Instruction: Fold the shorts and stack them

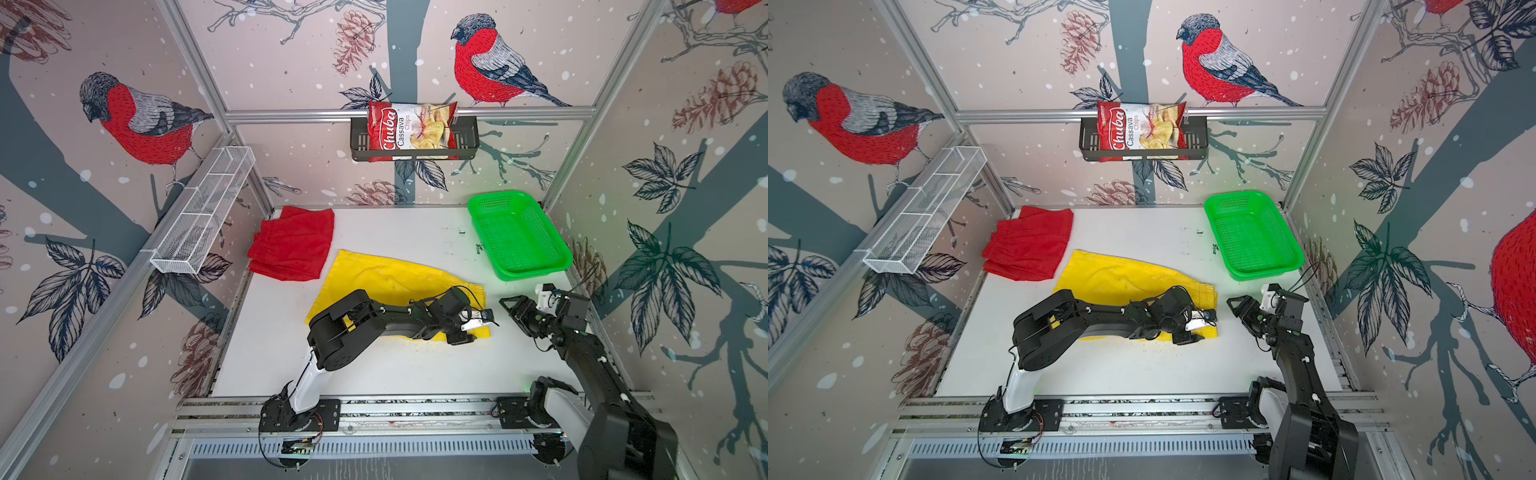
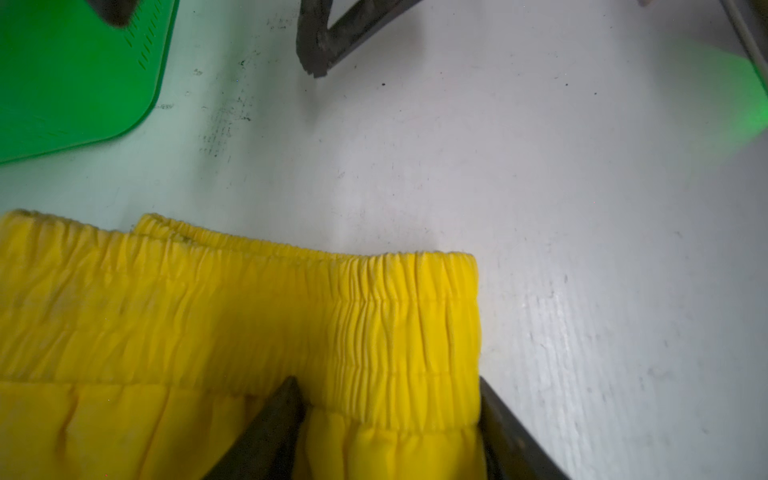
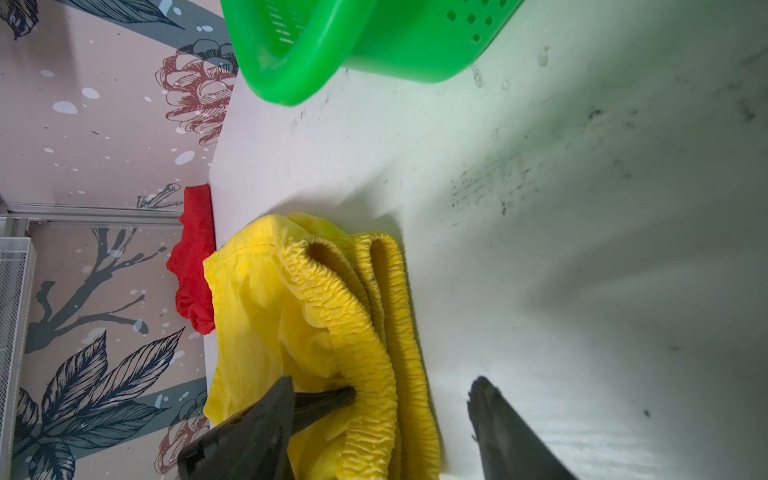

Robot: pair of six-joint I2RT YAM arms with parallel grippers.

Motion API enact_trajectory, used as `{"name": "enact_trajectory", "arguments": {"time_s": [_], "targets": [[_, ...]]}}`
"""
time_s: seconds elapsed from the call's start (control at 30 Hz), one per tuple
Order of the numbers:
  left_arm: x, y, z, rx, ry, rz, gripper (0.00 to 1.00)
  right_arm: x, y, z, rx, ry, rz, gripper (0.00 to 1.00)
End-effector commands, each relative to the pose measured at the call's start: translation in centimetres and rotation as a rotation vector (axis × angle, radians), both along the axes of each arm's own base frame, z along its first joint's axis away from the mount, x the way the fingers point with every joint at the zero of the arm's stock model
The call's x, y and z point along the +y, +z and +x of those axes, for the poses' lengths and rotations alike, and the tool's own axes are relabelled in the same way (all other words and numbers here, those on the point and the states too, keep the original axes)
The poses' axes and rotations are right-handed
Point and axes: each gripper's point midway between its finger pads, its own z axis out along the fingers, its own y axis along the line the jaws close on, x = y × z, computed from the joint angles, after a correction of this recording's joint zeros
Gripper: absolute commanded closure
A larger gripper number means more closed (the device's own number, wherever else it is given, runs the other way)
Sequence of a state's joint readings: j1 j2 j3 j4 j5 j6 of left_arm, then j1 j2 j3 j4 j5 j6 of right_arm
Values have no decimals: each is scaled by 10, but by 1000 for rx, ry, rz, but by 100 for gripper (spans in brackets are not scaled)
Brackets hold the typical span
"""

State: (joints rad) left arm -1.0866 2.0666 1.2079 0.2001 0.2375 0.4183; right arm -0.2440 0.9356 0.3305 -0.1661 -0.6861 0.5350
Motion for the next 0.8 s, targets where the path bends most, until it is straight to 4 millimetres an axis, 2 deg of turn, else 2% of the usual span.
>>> {"name": "enact_trajectory", "arguments": {"time_s": [0.0, 0.13, 0.3, 0.47, 0.67, 0.77], "targets": [[-2, 4, -4, 18, 6, -34, 60, 5, -6, -5, 38, 1, 23, 30], [-2, 27, -5, 4, 16, -115, 78, 16, -14, -12, 81, 23, 80, 27], [1, 53, -13, -5, 14, -269, 89, 31, -16, -17, 116, 24, 180, 18], [9, 52, -14, -17, 34, -301, 94, 50, -7, -18, 103, 44, 295, 14], [15, 63, -7, -76, 80, -352, 98, 59, -21, -29, 165, 23, 320, 13], [15, 64, -7, -77, 78, -364, 98, 64, -16, -27, 144, 28, 353, 13]]}}
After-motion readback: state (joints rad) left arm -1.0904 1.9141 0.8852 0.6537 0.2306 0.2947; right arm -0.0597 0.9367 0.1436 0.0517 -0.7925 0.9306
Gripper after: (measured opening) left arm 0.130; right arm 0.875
